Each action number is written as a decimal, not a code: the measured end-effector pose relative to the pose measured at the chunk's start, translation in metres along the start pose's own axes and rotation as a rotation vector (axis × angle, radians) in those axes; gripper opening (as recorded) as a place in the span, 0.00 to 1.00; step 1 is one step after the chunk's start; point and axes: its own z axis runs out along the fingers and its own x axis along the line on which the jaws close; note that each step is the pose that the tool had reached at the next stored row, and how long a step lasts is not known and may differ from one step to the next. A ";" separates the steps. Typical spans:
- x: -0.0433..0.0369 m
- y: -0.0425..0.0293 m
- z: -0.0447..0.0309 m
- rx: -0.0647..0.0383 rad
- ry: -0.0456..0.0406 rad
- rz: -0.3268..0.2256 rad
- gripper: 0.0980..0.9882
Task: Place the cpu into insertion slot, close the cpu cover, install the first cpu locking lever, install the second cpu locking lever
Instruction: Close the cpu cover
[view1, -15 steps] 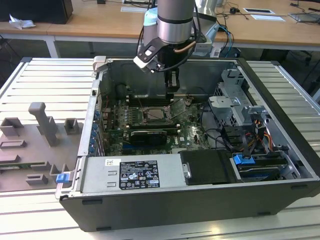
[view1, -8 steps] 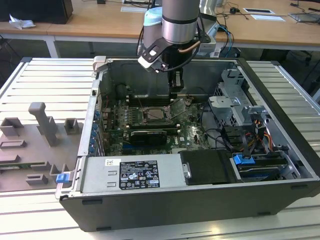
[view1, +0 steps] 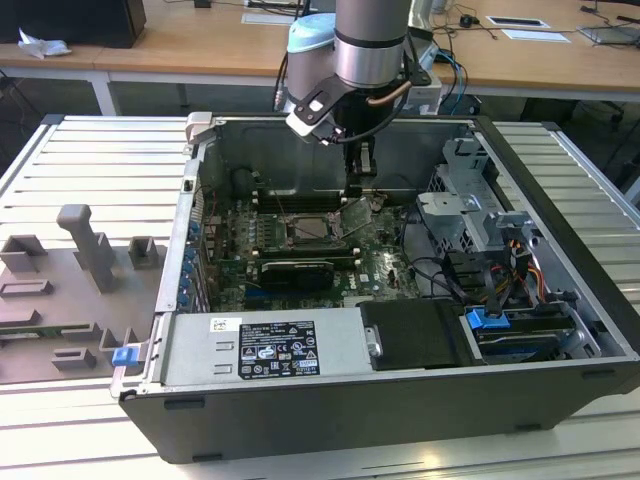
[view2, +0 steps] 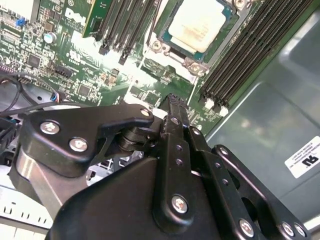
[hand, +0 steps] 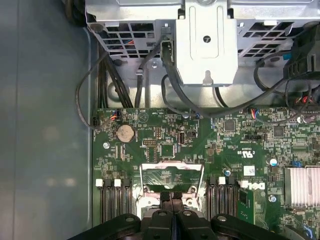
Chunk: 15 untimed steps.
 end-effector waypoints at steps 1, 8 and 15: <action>0.0000 0.0002 -0.0009 0.000 0.0000 0.000 0.01; 0.0002 0.0096 -0.0031 0.000 0.0000 0.000 0.01; -0.0001 0.0254 -0.0021 0.000 0.0000 0.000 0.01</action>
